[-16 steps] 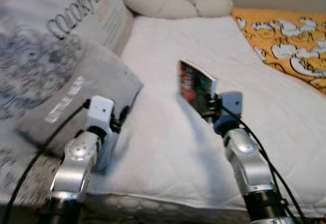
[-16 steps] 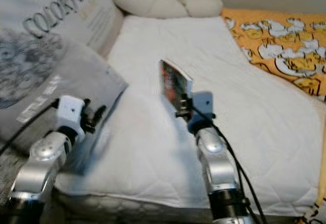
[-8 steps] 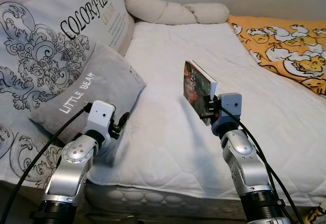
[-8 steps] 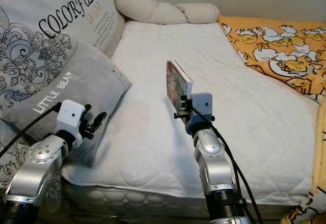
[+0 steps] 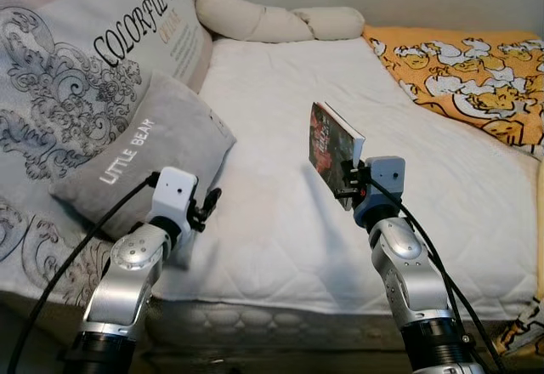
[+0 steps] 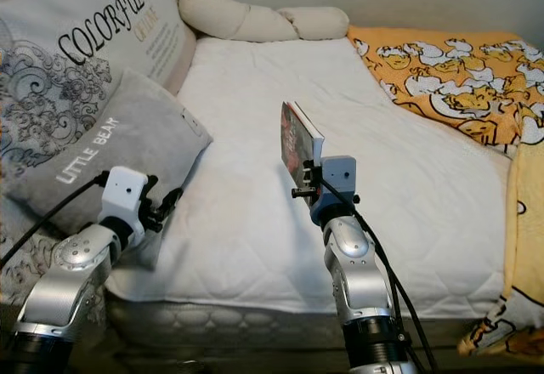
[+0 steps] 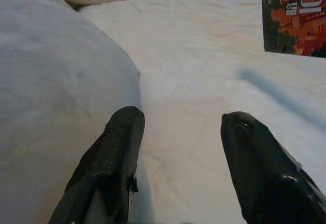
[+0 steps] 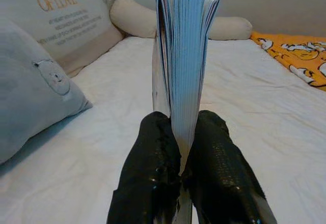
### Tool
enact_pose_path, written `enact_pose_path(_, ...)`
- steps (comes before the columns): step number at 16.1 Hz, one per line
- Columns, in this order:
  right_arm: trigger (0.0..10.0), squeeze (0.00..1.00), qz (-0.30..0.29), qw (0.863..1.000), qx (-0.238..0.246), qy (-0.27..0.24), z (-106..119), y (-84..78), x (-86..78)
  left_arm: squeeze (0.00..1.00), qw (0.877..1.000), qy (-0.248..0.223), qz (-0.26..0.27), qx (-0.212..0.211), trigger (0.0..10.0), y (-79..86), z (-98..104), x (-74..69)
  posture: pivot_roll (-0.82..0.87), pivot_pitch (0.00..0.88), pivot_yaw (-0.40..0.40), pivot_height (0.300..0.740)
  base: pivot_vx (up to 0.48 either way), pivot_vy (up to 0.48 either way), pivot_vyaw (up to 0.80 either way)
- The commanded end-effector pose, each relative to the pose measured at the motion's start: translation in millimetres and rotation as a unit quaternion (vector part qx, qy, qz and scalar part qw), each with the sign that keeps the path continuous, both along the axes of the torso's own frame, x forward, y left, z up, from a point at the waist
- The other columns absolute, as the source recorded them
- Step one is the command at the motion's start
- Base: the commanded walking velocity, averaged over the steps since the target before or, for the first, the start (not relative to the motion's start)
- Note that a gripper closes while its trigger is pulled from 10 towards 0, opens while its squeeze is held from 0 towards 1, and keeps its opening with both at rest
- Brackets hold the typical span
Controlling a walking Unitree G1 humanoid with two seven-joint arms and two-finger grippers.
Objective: Clean up the room
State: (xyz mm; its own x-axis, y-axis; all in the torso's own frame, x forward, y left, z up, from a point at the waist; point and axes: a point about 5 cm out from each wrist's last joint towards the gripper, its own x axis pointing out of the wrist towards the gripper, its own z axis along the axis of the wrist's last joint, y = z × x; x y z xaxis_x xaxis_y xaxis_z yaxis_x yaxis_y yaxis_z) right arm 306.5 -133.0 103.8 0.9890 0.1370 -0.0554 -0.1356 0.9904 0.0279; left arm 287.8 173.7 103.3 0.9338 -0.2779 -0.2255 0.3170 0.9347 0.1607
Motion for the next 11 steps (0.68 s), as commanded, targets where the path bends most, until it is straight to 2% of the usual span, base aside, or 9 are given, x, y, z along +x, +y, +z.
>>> enact_pose_path(1, 10.0, 0.00, 0.000, 1.000, 0.004, -0.016, 6.4, 0.1, 2.2, 0.00, 1.000, -0.008, -0.003, 0.003, 10.0, -3.9, 4.5, 1.7, 0.01, 0.000, 0.019, 0.740, 0.000, 0.000, 0.00)
enact_pose_path(7, 10.0, 0.00, 0.005, 1.000, 0.003, -0.018, 6.9, 2.6, 1.8, 0.00, 1.000, -0.011, 0.017, -0.013, 10.0, -4.0, 4.5, 3.4, 0.01, 0.000, 0.013, 0.740, 0.000, 0.000, 0.00)
enact_pose_path(8, 10.0, 0.00, 0.007, 1.000, 0.016, -0.012, 5.8, 3.2, 0.5, 0.00, 0.999, -0.013, 0.029, -0.029, 10.0, -3.1, 5.2, 4.0, 0.01, 0.000, 0.013, 0.740, 0.000, 0.000, 0.00)
enact_pose_path(11, 10.0, 0.00, 0.006, 1.000, 0.013, -0.009, 3.7, 2.5, -2.5, 0.00, 0.998, -0.010, 0.045, -0.039, 10.0, -0.9, 3.0, 5.2, 0.01, 0.000, 0.010, 0.740, 0.000, 0.000, 0.00)
